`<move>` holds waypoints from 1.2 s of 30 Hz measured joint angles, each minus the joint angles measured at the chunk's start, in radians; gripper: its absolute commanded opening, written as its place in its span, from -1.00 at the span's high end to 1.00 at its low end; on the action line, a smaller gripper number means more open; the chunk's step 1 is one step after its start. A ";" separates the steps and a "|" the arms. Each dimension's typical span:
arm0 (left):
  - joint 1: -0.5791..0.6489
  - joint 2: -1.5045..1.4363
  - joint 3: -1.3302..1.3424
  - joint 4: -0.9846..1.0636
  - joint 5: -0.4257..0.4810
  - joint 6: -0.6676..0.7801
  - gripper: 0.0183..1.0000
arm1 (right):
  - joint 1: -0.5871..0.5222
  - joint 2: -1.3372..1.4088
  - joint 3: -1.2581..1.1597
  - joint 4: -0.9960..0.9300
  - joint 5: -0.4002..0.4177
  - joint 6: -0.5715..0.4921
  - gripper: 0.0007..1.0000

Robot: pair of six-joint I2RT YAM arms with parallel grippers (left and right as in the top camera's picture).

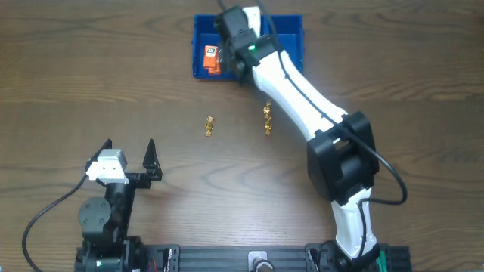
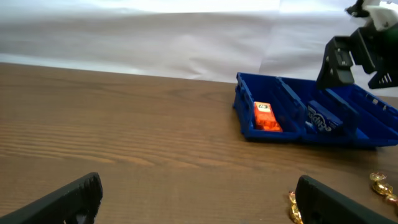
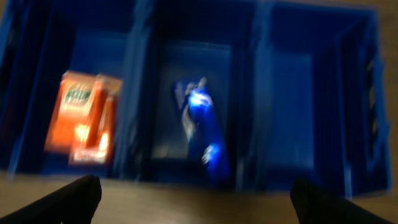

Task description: Sort Candies Into Trays

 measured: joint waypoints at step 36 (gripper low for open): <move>0.000 0.000 0.000 0.000 0.000 0.000 -1.00 | 0.276 0.171 -0.010 -0.220 -0.203 0.387 -0.87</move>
